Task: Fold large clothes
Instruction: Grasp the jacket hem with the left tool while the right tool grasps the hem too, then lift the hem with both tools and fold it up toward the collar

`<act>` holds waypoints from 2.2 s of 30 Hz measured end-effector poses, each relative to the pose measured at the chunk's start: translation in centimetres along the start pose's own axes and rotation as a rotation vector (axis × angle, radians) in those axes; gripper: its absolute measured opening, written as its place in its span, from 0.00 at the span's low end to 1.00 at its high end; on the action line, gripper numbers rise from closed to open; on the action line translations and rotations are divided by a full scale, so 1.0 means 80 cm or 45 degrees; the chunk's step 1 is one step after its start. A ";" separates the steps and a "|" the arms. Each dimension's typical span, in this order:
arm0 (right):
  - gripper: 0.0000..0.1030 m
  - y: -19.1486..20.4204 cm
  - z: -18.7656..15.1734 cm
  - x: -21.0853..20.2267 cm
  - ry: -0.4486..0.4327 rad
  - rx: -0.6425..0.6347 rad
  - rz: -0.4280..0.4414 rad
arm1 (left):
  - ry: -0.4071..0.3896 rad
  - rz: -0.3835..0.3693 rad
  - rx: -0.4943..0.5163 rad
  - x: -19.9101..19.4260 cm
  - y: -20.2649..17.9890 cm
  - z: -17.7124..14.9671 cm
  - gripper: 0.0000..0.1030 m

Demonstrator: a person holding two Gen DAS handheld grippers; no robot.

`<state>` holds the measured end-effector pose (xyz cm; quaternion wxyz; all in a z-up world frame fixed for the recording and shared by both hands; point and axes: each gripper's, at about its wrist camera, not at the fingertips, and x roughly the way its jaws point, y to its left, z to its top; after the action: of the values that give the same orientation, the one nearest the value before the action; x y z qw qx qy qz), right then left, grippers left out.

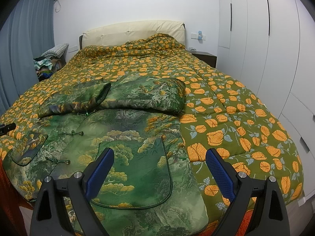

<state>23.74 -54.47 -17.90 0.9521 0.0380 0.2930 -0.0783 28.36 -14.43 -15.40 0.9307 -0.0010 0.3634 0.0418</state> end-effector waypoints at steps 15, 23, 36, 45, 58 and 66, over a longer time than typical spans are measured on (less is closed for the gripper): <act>0.90 -0.106 -0.018 0.073 0.784 0.296 0.332 | 0.648 -0.360 -0.139 0.060 0.072 -0.069 0.99; 0.76 -0.074 -0.039 0.120 0.974 0.239 0.455 | 0.762 -0.368 -0.057 0.054 0.057 -0.081 0.78; 0.16 -0.048 0.011 0.073 0.898 0.145 0.511 | 0.764 -0.374 0.010 -0.014 0.094 -0.055 0.10; 0.16 -0.062 -0.009 0.008 0.965 0.256 0.605 | 0.850 -0.440 0.024 -0.098 0.126 -0.087 0.10; 0.14 -0.098 0.104 0.031 0.692 0.605 0.865 | 0.514 -0.706 -0.222 -0.104 0.132 0.085 0.08; 0.14 -0.106 0.211 0.213 0.524 0.727 0.754 | 0.393 -0.546 -0.290 0.075 0.081 0.218 0.09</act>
<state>45.55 -66.97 -13.79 0.8069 0.3958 0.4191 0.1287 44.02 -6.98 -6.42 0.8458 -0.1889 0.4854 -0.1160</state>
